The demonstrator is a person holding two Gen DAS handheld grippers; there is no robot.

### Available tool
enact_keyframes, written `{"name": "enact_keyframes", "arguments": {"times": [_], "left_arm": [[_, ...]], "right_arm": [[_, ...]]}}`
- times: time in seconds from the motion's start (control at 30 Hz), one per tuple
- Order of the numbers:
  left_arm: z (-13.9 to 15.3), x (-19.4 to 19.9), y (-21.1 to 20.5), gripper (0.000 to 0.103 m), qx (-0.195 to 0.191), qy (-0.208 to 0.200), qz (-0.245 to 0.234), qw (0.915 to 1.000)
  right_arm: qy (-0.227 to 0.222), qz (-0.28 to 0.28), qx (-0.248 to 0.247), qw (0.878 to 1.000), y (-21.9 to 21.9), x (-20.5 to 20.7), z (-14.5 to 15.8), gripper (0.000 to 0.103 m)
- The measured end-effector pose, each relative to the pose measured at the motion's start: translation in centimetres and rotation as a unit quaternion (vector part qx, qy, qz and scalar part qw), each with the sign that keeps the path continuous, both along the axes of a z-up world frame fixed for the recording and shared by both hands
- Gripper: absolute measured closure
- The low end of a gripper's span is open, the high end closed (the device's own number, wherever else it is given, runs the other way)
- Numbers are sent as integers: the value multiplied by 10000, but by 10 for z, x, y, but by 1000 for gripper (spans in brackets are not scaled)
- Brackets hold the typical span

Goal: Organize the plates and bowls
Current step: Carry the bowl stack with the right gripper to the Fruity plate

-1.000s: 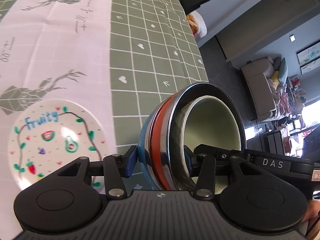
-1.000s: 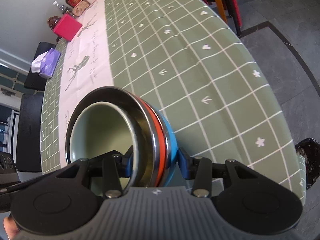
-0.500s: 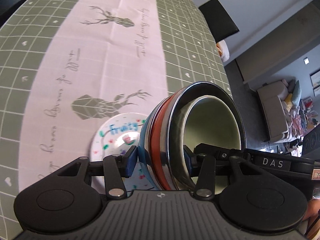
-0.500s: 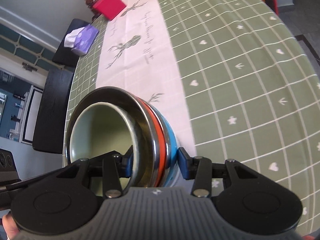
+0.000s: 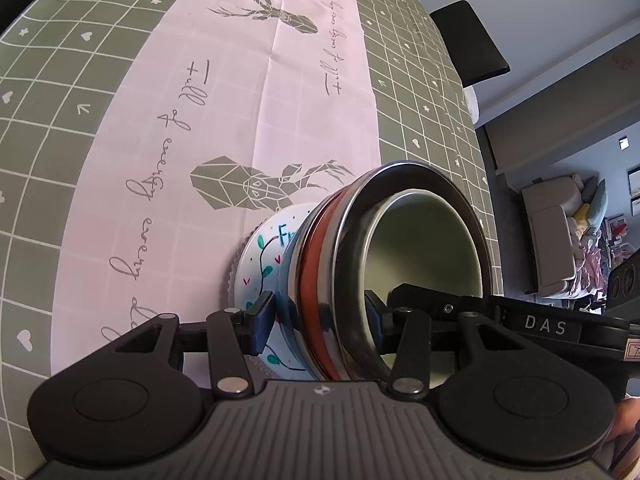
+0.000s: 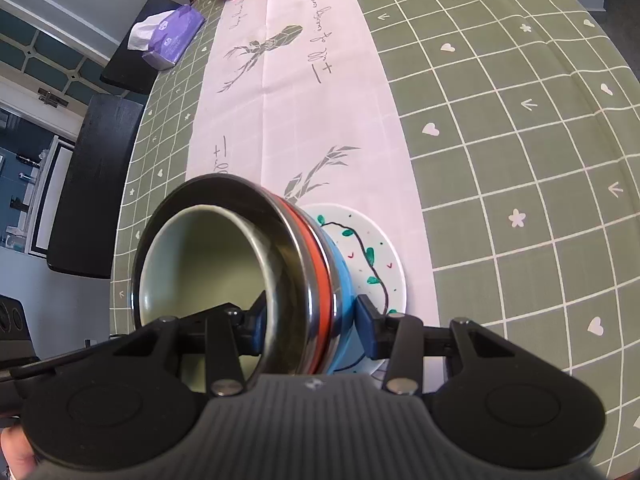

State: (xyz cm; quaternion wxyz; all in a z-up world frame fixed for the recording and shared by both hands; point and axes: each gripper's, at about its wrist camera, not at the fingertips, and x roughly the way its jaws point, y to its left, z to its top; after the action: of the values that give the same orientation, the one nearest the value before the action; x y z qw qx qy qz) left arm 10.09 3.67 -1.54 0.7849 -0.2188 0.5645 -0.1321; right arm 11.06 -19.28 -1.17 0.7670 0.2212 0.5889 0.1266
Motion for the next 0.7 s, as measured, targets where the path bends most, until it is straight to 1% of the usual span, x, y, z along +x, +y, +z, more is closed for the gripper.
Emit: {"name": "enact_keyframes", "arguments": {"times": [0.33,0.57,0.7], "left_arm": [[-9,-1,0,51,70,43,2,10000],[-10,-3,0,51,121,-122,-71,9998],[-10,-4,0,51,114,-108,-76,9998]], "right_arm": [[67,53,7,10000,1,1,-11,60],[-1,146,0,9999,1,0,-14,60],[23,139,6,9999,1,1,-14,60]]}}
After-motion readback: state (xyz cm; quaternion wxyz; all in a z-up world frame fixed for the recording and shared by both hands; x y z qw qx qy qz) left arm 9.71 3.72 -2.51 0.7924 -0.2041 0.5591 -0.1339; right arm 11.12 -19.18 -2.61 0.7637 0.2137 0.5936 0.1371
